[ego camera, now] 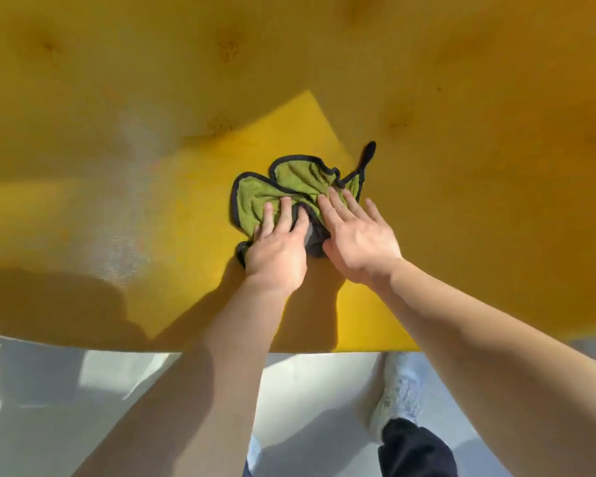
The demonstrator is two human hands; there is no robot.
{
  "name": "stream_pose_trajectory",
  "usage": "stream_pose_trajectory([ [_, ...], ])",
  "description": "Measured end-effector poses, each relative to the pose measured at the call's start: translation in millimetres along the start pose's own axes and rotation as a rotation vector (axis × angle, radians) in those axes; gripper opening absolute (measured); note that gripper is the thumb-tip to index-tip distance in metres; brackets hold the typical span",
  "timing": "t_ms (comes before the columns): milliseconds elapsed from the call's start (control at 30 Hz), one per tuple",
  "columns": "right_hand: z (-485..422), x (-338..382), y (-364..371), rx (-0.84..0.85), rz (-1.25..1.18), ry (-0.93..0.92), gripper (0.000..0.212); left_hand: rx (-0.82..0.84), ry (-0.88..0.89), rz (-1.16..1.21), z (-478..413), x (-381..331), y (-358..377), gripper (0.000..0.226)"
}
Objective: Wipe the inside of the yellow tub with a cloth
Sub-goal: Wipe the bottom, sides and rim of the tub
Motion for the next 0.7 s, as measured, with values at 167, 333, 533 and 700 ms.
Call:
stream_pose_trajectory([
  [167, 66.7, -110.6, -38.8, -0.078, 0.203, 0.245, 0.072, 0.057, 0.265, 0.177, -6.2, -126.0, 11.1, 0.083],
  [333, 69.0, -103.0, -37.5, -0.208, 0.11, 0.319, 0.05, 0.013, 0.398, 0.249, 3.1, -100.7, 6.8, 0.075],
  [533, 22.4, -13.8, 7.8, 0.064, -0.058, -0.033, 0.093, -0.135, 0.06, -0.007, 34.6, 23.6, -2.2, 0.081],
  [700, 34.4, -20.6, -1.3, 0.098, 0.135, -0.069, 0.066, -0.105, 0.061, -0.105, 23.3, -8.3, 11.1, 0.068],
])
Point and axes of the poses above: each hand's wrist, its own z-axis away from the middle knuckle, its own y-axis out of the palm, x = y × z, the point moved 3 cm from there along -z, towards the middle knuckle, and after that the axes turned 5 degrees about -x, right-handed, at the moved point
